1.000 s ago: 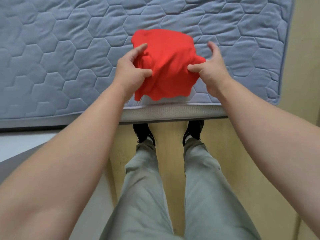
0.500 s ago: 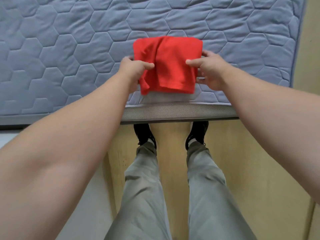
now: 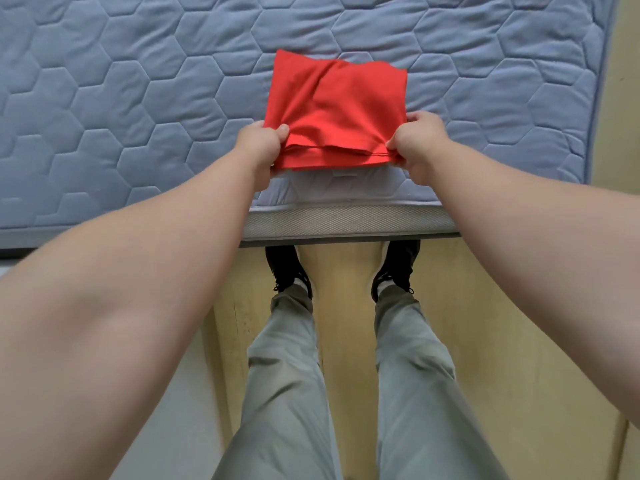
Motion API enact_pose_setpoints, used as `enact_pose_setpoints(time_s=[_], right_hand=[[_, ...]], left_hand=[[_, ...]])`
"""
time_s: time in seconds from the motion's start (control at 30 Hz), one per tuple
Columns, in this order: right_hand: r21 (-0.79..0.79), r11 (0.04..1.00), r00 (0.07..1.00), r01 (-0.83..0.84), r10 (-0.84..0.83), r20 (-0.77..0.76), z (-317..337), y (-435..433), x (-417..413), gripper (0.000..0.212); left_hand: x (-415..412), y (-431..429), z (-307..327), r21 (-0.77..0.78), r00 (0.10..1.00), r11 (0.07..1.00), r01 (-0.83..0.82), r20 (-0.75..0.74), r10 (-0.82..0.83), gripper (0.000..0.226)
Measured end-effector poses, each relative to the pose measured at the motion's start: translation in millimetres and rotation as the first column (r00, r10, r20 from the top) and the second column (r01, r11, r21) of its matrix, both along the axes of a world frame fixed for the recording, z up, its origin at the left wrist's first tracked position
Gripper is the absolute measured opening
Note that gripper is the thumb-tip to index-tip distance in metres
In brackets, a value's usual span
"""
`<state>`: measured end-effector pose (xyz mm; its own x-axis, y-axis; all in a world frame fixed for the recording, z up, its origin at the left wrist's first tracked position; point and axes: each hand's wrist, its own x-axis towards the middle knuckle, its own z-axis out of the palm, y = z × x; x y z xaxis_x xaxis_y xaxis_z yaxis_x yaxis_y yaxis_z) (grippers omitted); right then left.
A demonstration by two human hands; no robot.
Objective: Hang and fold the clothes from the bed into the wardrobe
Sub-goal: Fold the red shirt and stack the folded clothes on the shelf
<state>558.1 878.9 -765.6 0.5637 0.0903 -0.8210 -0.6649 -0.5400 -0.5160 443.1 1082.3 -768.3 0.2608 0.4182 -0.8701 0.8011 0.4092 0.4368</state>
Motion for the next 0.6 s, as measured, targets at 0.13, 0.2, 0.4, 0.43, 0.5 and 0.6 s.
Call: enact_pose_setpoints(time_s=[0.13,0.2,0.4,0.43,0.5,0.6], right_hand=[[-0.1,0.993,0.995,-0.064,0.07,0.064,-17.1,1.0,-8.2,0.029],[-0.192,0.973,0.985,-0.126,0.146,0.092,-21.6,3.3,-11.5,0.024],[-0.286,0.958,0.974,-0.013,0.076,0.211,-22.3,25.4,13.4,0.04],[-0.291,0.956,0.973,-0.024,0.089,0.211,-23.2,30.0,19.1,0.047],[-0.298,0.954,0.977,-0.023,0.084,0.195,-25.1,38.6,28.6,0.065],[-0.331,0.942,0.985,0.058,0.0,0.171,-29.9,48.2,40.1,0.071]], left_hand=[[-10.3,-5.0,-19.6,0.079,0.999,0.997,0.009,-0.046,-0.005,0.013],[-8.1,-8.4,-26.6,0.224,0.982,0.961,0.16,-0.133,-0.133,0.023],[37.4,2.4,-20.2,0.483,0.973,0.845,0.229,-0.145,-0.181,0.039],[48.0,7.1,-20.8,0.495,0.967,0.832,0.252,-0.156,-0.2,0.043],[68.7,16.6,-22.0,0.516,0.951,0.802,0.302,-0.217,-0.219,0.056],[89.5,30.4,-28.3,0.478,0.943,0.815,0.326,-0.23,-0.242,0.058]])
